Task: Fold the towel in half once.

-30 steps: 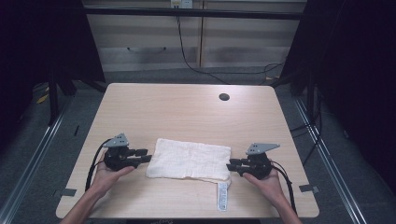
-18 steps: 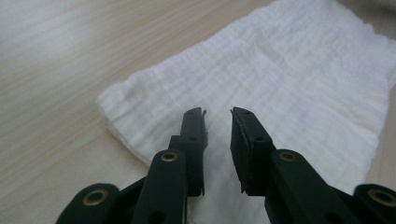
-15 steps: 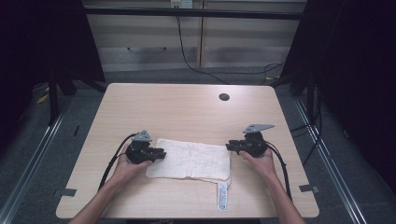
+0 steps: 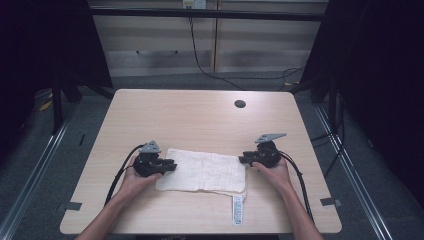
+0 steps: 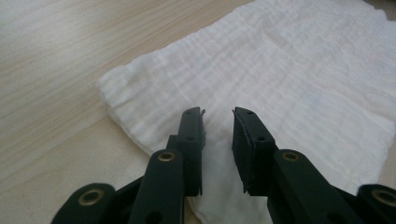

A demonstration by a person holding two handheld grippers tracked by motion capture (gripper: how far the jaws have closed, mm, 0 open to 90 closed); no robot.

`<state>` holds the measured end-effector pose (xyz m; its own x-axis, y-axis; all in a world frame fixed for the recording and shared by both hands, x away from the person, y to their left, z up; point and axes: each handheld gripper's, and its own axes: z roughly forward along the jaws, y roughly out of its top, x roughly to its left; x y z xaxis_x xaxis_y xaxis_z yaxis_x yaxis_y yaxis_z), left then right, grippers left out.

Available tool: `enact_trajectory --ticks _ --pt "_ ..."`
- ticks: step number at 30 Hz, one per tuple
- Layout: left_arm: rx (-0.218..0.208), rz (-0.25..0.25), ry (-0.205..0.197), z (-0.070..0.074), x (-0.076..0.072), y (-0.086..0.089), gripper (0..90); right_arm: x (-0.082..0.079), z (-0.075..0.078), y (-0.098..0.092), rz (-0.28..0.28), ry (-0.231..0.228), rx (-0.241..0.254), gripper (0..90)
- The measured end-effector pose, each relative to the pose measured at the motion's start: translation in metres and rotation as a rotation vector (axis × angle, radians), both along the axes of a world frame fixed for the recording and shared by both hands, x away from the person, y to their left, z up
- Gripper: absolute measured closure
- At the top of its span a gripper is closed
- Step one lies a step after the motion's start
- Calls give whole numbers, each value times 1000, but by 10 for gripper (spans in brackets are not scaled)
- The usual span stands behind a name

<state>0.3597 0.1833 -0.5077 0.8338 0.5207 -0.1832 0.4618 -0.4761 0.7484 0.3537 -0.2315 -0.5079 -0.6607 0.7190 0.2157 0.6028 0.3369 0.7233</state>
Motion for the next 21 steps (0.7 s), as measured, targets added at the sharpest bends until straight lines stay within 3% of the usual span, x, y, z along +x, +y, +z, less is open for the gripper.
enact_trajectory --ticks 6,11,18,21 --pt "-6 -2 2 0 0 0 720 -1 -1 2 10 8 2 734" --pt "0 -4 12 1 -3 0 706 1 -1 2 15 16 8 862" --pt "16 -38 42 6 -18 12 677 7 -2 6 34 25 16 877" --pt "-34 -19 17 15 -15 20 637 9 -1 9 42 24 8 878"
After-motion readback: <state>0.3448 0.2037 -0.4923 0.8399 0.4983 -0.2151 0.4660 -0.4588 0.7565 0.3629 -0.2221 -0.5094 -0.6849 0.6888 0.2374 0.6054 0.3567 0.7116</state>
